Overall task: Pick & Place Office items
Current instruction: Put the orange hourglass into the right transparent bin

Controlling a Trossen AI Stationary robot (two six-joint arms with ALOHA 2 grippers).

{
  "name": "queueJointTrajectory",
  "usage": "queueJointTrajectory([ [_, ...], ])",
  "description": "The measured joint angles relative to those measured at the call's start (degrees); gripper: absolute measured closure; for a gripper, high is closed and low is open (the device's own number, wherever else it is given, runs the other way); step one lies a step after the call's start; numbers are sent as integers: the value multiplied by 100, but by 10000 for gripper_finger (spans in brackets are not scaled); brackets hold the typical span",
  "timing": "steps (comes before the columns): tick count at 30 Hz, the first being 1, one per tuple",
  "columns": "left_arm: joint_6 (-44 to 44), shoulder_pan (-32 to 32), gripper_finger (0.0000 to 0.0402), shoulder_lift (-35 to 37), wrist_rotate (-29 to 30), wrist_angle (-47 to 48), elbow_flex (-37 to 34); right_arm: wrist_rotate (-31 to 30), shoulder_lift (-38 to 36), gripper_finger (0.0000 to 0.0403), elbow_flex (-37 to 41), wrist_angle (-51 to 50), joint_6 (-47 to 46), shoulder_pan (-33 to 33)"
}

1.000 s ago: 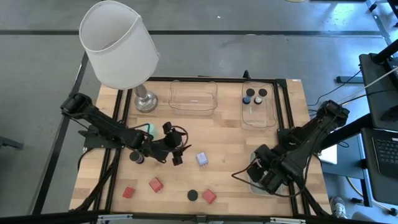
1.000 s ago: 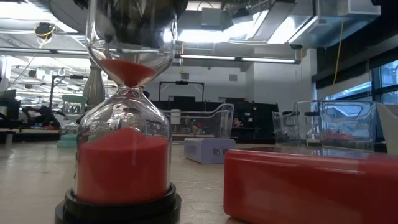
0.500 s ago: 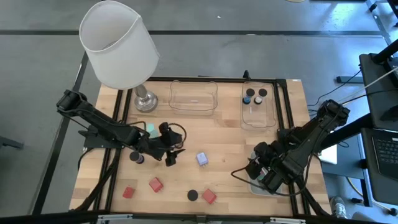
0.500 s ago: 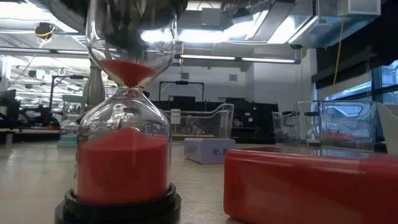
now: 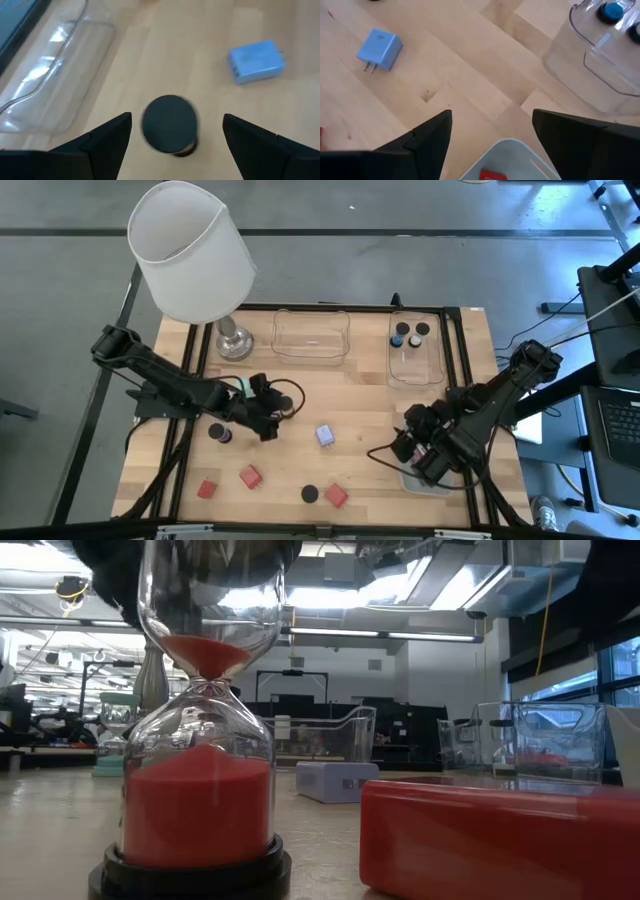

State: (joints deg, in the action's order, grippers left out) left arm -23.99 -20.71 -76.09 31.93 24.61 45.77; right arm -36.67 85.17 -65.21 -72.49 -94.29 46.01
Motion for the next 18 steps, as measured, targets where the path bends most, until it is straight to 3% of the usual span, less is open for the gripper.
queueJointTrajectory([
  [8,-122,479,91,-2,-495,-105,-404,0,0,124,0,1,122,-167],
  [18,302,827,91,-40,-985,-496,-417,2,0,124,0,2,242,-334],
])
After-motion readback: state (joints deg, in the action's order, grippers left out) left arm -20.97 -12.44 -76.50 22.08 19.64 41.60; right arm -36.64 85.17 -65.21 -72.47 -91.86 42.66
